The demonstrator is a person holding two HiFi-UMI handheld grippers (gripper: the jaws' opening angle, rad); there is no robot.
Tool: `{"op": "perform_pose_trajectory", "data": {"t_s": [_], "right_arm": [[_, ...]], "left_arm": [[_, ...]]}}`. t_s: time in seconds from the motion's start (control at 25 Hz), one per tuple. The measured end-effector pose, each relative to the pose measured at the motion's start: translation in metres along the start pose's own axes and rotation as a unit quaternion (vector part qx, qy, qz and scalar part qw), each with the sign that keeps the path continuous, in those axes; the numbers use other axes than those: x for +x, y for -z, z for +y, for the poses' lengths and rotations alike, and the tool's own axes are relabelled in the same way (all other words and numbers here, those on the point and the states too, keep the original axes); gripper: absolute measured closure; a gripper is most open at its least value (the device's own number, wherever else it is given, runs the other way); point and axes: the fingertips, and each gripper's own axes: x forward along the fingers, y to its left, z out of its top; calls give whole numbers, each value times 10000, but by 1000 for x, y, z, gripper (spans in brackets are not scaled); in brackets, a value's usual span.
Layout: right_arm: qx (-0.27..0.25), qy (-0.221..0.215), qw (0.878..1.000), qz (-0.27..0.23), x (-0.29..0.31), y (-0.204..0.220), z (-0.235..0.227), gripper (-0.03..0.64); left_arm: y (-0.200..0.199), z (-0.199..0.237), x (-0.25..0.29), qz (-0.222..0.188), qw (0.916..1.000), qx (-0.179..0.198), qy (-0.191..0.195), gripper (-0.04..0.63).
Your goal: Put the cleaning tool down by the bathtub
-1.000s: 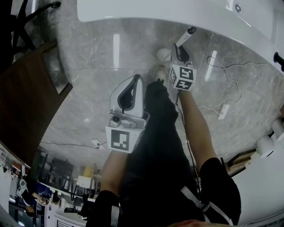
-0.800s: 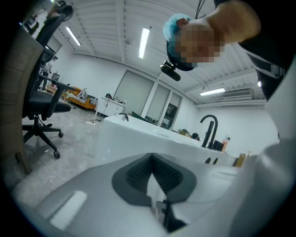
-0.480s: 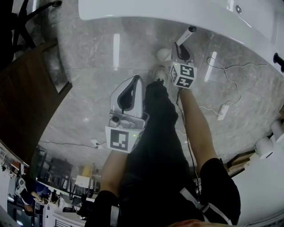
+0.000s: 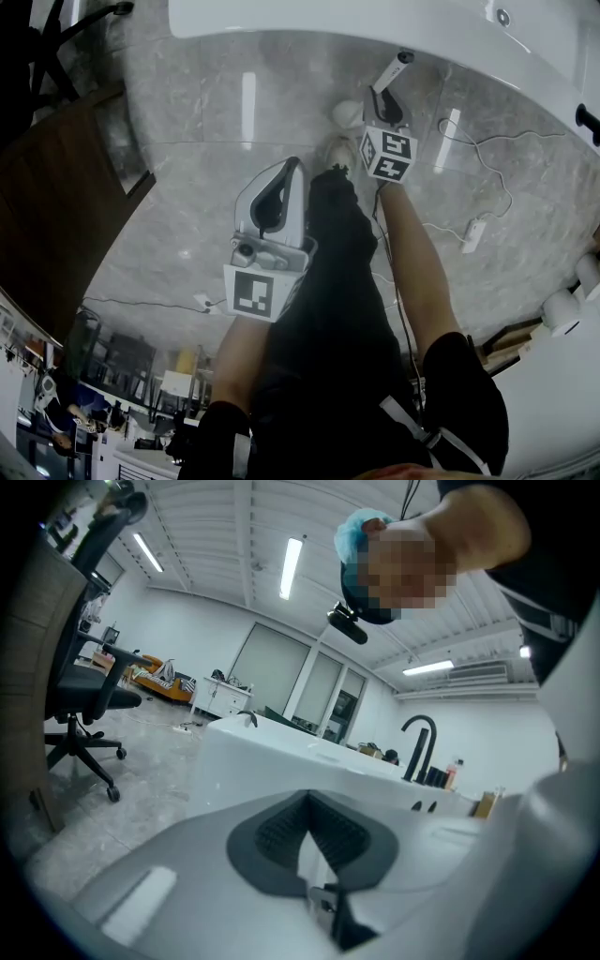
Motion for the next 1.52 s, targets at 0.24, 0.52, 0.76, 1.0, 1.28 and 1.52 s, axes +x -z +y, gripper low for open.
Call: {"op": "perform_pose_trajectory", "data": {"t_s": [0.24, 0.52, 0.76, 1.0, 1.28, 1.52], "right_arm": [[-34, 6, 9999, 105, -15, 0, 1, 477], [-10, 25, 9999, 123, -61, -15, 9, 474], [152, 144, 9996, 182, -127, -40, 17, 518], [408, 181, 9988, 224, -199, -69, 30, 617], [706, 279, 9970, 182, -292, -108, 47, 618], [868, 354, 9956, -26, -372, -158, 57, 618]], "left_arm": [[-11, -2, -12, 16, 10000, -9, -20, 588], [-50, -15, -39, -152, 9999, -33, -60, 588], [-106, -41, -72, -296, 9996, 11, -9, 588], [-168, -69, -104, -411, 9991, 92, 71, 588], [-240, -103, -135, -432, 9989, 102, 152, 589], [-301, -141, -167, -486, 9980, 168, 366, 588]]}}
